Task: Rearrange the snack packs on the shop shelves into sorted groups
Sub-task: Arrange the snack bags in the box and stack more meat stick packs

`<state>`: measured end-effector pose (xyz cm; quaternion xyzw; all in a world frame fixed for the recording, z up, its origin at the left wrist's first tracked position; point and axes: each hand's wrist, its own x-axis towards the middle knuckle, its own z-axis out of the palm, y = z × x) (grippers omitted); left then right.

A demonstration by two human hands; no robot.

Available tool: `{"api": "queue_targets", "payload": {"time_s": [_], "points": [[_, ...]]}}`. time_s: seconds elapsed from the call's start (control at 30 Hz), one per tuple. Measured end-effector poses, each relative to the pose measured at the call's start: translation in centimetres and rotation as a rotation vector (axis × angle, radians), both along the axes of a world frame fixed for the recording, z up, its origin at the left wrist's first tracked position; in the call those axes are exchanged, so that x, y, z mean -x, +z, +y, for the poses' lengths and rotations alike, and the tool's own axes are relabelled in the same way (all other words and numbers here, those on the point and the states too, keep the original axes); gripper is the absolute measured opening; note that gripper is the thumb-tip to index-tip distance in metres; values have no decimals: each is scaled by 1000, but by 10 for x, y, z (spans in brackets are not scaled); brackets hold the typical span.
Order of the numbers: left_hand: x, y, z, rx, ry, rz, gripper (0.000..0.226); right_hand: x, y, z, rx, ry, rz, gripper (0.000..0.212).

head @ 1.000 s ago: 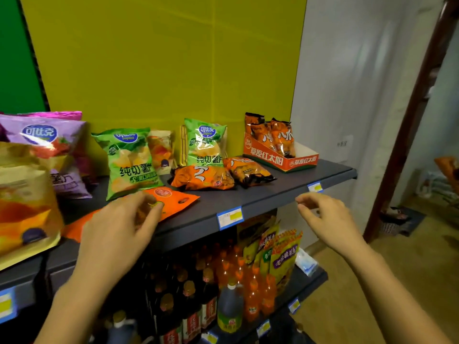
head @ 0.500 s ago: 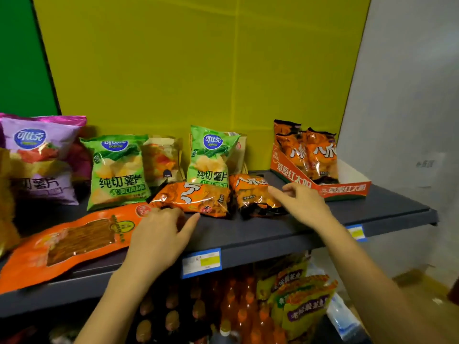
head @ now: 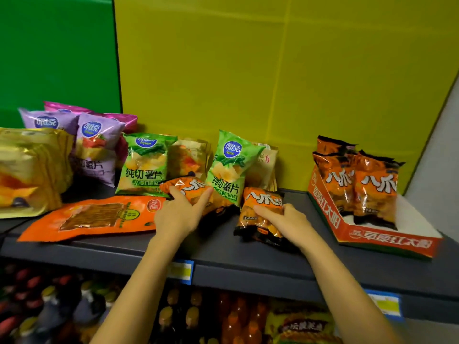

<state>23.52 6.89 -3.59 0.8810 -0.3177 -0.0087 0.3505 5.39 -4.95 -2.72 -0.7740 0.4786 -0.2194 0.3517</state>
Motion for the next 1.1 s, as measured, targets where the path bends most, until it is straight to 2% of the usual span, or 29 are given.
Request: {"api": "queue_targets", "payload": {"time_s": [0.17,0.3,0.47,0.57,0.67,0.77,0.87,0.97,1.1], "points": [[1,-4,-16,135,-32,116,122,6,-4,-5,-68,35,-95,89],[-3,-8,-23,382,-105,234,114,8,-7,-8,-117,38,-144,91],[-12,-10,-21,542,-177,247,108,11,-8,-3,-136,40,-234,93],[-14,-11,-11,559,-204,147,99,16,-9,4,-101,27,-325,74],[-8,-4,4,581,-224,1,88,26,-3,14,23,25,-411,57],[6,14,11,612,-272,-139,81,43,12,18,152,11,-512,69],[29,35,3,629,-324,-165,81,71,30,13,273,-27,-595,71],[66,53,-19,679,-418,-124,75,109,49,-5,309,-96,-682,69],[129,66,-60,745,-651,126,70,162,65,-42,258,-158,-835,62]]}}
